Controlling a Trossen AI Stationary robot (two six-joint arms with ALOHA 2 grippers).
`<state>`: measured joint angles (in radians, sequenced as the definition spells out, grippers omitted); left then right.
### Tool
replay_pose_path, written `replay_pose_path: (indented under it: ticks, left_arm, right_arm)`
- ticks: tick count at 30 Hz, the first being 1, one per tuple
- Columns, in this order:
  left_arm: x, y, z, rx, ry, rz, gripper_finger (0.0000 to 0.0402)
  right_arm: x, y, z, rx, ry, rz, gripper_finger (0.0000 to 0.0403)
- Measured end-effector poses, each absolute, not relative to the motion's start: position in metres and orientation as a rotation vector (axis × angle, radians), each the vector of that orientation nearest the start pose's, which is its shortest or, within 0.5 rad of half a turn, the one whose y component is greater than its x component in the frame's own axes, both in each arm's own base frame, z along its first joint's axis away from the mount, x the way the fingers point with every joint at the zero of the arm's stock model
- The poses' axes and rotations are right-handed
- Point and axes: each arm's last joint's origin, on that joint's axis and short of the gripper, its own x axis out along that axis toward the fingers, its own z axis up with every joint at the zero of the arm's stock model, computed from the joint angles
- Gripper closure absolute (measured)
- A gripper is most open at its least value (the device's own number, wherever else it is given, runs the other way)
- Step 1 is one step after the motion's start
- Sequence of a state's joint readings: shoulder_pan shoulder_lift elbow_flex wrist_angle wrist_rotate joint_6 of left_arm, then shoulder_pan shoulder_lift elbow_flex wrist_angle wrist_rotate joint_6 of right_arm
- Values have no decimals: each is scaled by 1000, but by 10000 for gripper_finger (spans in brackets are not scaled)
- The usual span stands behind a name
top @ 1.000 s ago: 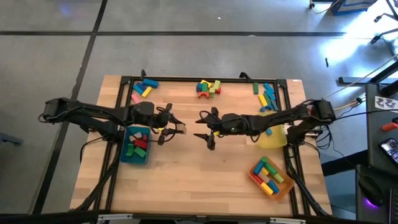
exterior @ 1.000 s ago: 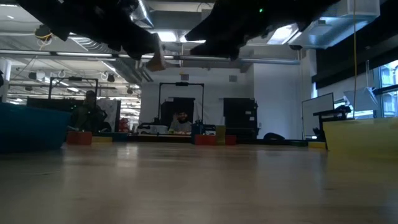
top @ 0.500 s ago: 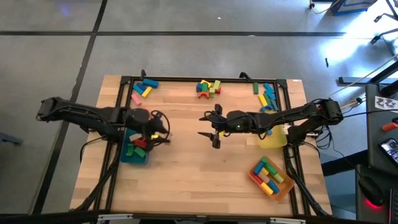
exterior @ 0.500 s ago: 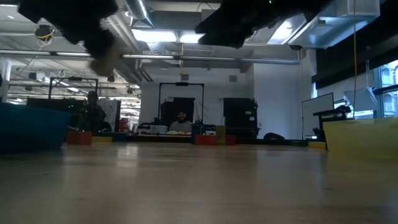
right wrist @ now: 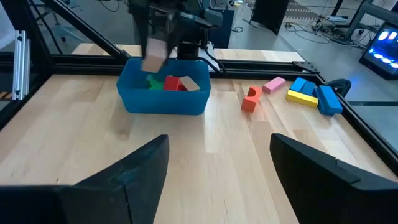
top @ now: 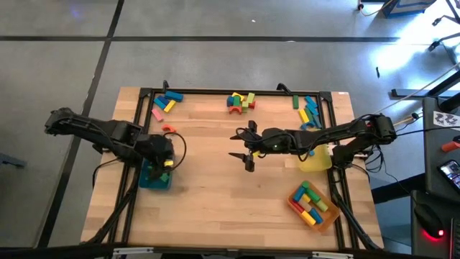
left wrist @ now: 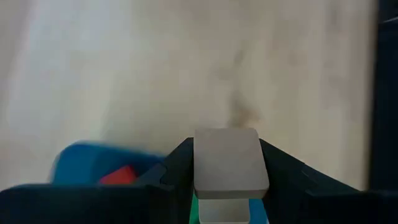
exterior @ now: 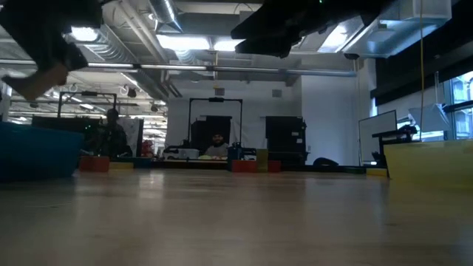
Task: Sort blocks by size
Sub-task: Put the brown arch block into the blue bin
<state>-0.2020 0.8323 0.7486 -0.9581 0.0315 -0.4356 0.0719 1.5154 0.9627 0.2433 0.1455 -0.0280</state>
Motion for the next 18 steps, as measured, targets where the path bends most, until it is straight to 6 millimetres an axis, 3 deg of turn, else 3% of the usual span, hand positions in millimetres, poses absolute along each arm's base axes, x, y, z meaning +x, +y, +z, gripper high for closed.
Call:
replay_pose_path:
  ticks: [8,18]
  left_arm:
    - [130,-18,241,-226,1220,294,273]
    - [147,-13,224,-129,1358,354,272]
  right_arm:
    - [337,20,260,-61,308,-69,123]
    - [337,20,260,-61,309,-68,123]
